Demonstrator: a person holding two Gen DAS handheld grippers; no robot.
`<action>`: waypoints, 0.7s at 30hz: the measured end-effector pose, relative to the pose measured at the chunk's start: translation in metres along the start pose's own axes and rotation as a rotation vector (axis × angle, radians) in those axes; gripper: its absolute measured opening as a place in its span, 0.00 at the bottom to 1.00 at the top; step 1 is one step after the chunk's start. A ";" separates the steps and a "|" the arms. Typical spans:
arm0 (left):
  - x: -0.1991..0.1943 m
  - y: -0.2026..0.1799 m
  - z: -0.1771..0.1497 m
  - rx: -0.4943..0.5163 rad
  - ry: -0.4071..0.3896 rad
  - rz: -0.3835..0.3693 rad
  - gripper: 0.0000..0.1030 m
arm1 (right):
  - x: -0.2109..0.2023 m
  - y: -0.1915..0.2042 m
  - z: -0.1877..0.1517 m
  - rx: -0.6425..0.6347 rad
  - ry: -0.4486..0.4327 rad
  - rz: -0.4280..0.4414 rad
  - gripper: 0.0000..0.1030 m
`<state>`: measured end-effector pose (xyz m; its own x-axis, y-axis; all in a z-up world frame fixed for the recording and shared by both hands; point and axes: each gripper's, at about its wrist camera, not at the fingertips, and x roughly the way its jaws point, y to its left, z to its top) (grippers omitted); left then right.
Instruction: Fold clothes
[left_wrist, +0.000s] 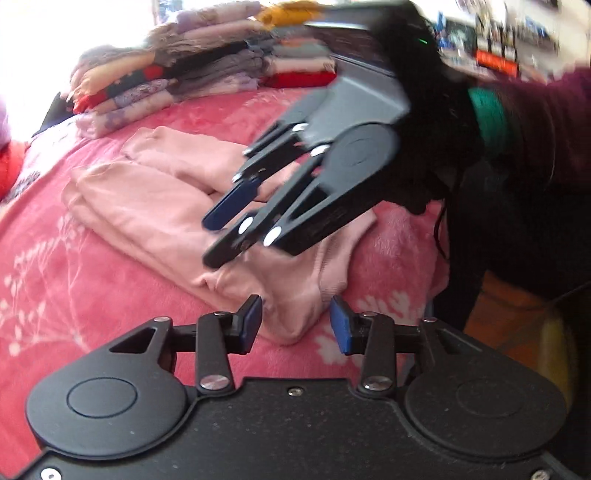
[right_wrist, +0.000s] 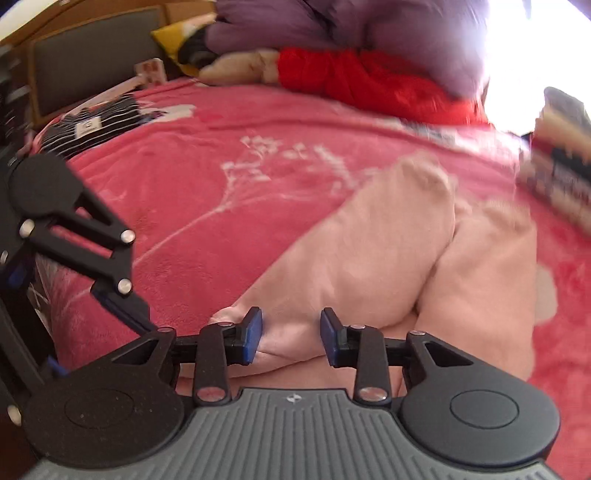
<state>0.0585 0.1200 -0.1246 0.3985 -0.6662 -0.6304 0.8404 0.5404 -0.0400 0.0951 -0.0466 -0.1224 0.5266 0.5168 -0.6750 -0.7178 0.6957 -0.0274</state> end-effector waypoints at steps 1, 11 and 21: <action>-0.008 0.009 0.000 -0.041 -0.033 0.013 0.38 | -0.007 -0.001 0.000 0.021 -0.036 0.014 0.34; -0.017 0.085 0.021 -0.390 -0.209 0.265 0.38 | -0.013 0.021 -0.014 -0.094 -0.042 -0.007 0.34; 0.047 0.150 0.067 -0.623 -0.264 0.282 0.37 | -0.006 0.035 -0.025 -0.165 -0.051 -0.023 0.36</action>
<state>0.2278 0.1351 -0.1088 0.7100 -0.5180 -0.4771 0.3598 0.8492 -0.3866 0.0558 -0.0378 -0.1377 0.5628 0.5291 -0.6350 -0.7682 0.6184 -0.1656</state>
